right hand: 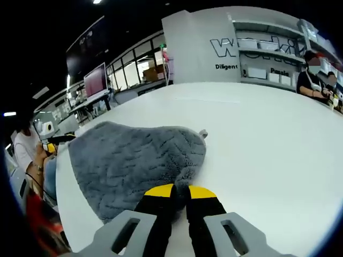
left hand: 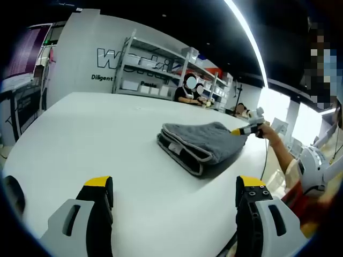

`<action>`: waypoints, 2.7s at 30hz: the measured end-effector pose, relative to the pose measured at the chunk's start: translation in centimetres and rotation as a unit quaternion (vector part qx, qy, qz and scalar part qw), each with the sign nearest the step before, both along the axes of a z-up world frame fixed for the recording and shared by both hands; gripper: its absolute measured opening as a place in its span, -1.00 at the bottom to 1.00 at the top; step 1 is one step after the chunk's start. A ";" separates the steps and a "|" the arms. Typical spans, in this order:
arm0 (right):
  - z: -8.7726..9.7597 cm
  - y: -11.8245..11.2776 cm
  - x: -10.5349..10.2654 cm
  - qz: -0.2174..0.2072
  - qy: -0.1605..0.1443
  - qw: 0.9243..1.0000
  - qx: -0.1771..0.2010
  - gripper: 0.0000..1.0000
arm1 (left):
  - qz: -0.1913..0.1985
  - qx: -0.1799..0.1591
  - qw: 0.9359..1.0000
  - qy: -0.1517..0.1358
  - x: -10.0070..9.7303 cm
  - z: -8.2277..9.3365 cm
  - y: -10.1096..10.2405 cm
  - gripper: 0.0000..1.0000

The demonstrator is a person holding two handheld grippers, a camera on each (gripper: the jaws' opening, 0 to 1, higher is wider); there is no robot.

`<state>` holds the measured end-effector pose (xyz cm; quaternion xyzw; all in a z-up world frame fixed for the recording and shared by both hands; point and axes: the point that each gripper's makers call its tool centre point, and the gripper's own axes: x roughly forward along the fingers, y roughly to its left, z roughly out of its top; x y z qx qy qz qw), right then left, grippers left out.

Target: Fold the towel on the table until its edges align and the towel forms a compact rectangular stack.

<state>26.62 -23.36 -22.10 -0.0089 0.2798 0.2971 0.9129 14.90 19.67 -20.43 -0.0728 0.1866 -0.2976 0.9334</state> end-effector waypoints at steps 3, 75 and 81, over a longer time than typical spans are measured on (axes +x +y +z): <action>0.1 -1.2 0.4 -0.009 -0.007 1.000 -0.020 -0.91 | 0.000 0.000 1.000 0.001 0.0 0.0 0.0 0.87; 16.1 10.5 -1.2 0.078 -0.193 0.978 -0.015 -0.97 | -0.028 0.010 1.000 0.012 -0.7 -1.3 -1.5 0.86; 16.0 12.9 -1.0 0.101 -0.197 0.975 -0.019 -0.97 | -0.038 0.012 0.999 0.015 -0.8 -1.5 -1.9 0.86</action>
